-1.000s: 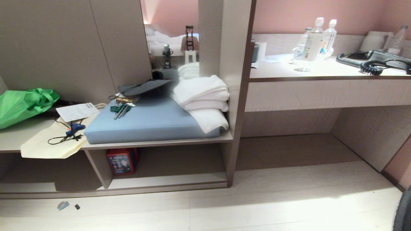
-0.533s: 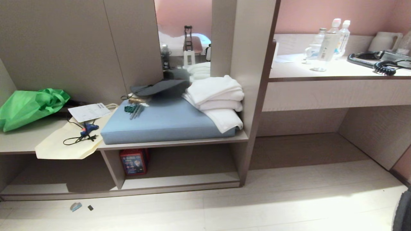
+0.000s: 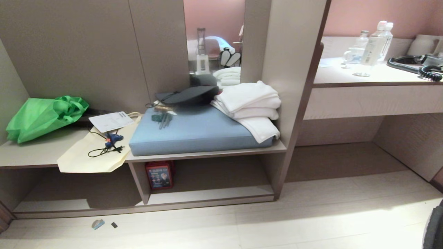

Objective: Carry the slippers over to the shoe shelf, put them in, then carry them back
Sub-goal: Place the slippers into the shoe cabinet

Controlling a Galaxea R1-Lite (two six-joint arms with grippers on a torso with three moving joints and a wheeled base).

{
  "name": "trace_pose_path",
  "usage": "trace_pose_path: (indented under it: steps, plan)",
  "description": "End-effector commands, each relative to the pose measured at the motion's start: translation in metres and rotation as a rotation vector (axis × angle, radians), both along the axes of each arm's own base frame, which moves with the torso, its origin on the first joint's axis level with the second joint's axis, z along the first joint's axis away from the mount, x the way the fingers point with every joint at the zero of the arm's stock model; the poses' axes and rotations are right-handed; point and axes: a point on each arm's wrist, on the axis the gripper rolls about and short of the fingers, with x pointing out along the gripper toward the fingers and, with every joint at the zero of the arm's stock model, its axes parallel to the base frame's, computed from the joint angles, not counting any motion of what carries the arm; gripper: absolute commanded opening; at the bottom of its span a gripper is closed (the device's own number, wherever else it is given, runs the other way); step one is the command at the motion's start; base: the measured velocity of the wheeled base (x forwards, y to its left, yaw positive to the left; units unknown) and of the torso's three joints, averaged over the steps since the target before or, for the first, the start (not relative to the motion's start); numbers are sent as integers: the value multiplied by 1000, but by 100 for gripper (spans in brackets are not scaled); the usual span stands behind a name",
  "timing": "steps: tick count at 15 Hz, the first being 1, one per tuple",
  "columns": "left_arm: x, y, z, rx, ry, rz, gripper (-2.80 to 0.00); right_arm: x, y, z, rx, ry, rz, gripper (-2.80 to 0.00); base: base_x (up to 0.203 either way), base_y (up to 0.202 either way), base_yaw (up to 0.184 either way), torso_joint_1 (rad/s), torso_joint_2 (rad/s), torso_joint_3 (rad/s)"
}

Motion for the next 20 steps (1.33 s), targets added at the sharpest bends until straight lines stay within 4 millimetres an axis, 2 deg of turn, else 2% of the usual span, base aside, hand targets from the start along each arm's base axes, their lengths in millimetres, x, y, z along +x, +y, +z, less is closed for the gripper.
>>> trace_pose_path:
  steps: [1,8,15,20]
  plan:
    - [0,0,0,-1,1,1,-280,0,0,0,0,2,0,-280,0,195,-3,3,3,-2]
    - [0,0,0,-1,1,1,-280,0,0,0,2,2,0,-280,0,163,-3,2,4,3]
    - [0,0,0,-1,1,1,-280,0,0,0,2,2,0,-280,0,0,0,0,0,0]
    - [0,0,0,-1,1,1,-280,0,0,0,2,2,0,-280,179,0,-1,3,3,5]
